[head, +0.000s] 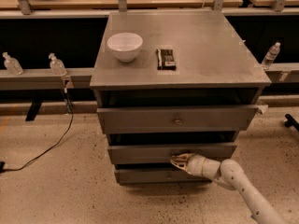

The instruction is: Close middle drawer

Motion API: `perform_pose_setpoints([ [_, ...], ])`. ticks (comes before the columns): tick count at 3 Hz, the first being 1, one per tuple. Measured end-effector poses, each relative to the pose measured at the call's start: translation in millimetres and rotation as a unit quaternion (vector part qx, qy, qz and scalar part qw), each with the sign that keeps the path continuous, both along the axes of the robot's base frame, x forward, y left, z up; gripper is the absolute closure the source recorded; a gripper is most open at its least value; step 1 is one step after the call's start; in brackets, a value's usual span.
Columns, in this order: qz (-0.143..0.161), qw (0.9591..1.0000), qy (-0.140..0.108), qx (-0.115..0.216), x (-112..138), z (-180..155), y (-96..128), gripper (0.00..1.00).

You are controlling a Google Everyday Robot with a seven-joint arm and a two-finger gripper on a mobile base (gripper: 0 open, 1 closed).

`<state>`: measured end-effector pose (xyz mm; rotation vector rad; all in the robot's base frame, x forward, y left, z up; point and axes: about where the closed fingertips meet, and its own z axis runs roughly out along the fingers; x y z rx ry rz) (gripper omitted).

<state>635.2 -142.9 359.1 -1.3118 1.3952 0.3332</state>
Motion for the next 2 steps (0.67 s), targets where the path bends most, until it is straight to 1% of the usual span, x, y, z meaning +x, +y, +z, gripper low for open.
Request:
perform_pose_setpoints([
  [1,0.002,1.0000,0.008,0.001,10.6,-10.0,2.4,1.00],
  [2,0.002,1.0000,0.008,0.001,9.1,-10.0,1.7,1.00],
])
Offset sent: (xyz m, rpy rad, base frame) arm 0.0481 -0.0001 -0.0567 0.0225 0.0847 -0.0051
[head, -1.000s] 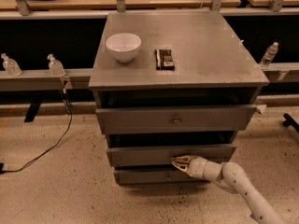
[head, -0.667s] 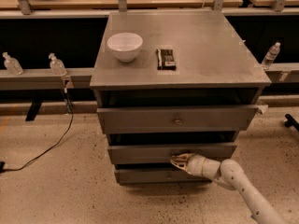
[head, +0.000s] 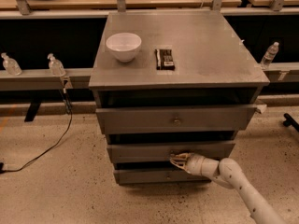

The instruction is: Close middle drawer

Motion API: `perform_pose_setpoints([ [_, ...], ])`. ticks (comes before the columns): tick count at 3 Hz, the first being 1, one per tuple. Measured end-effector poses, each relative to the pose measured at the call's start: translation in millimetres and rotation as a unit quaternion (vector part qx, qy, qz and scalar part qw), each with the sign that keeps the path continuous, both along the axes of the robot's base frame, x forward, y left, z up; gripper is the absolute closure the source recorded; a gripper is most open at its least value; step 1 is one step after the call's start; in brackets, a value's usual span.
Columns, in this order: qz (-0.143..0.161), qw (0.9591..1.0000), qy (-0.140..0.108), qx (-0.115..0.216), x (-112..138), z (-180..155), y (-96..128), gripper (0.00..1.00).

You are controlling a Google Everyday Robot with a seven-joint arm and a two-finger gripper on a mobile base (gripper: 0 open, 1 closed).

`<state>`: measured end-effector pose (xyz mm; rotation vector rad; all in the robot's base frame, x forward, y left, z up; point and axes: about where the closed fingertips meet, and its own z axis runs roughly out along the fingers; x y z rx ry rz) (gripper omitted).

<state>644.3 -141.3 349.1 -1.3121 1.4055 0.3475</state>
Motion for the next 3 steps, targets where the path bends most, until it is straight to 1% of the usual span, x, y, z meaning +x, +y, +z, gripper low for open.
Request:
perform_pose_setpoints([
  [1,-0.002,1.0000,0.008,0.006,7.7,-12.0,-0.2,1.00],
  [2,-0.002,1.0000,0.008,0.006,7.6,-12.0,-0.3,1.00],
  [3,-0.003,0.9998,0.007,0.016,5.8,-15.2,-2.5,1.00],
])
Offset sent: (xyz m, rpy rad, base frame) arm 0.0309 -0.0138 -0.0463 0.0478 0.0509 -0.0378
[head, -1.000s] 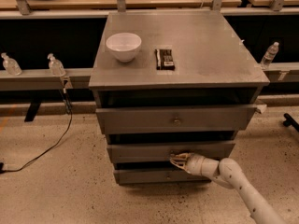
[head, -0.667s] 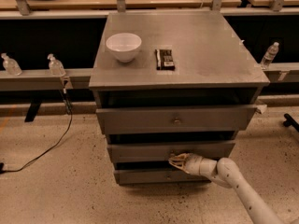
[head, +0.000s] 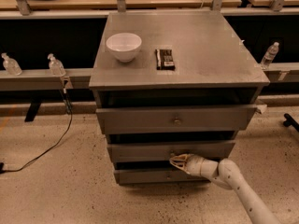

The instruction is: Close middle drawer

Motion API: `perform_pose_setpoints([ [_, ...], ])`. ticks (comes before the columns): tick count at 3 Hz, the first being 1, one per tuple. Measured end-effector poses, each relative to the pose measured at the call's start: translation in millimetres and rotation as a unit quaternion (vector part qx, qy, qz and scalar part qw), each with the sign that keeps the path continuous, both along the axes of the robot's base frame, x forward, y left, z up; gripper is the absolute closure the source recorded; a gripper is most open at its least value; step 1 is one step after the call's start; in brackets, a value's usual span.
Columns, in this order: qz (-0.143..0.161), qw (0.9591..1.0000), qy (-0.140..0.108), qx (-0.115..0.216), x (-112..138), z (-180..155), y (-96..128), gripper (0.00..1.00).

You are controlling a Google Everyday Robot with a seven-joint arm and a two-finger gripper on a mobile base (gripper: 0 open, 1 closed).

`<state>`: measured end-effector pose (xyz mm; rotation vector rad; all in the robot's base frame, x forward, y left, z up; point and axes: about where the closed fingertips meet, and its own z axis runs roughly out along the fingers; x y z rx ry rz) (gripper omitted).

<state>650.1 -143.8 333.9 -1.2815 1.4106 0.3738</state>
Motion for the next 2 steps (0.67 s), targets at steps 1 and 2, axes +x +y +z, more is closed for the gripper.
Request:
perform_pose_setpoints([
  [1,-0.010,0.9989,-0.014,0.043,-21,-3,-17,1.00],
  [2,-0.043,0.9966,-0.037,0.060,-65,9,-62,1.00],
])
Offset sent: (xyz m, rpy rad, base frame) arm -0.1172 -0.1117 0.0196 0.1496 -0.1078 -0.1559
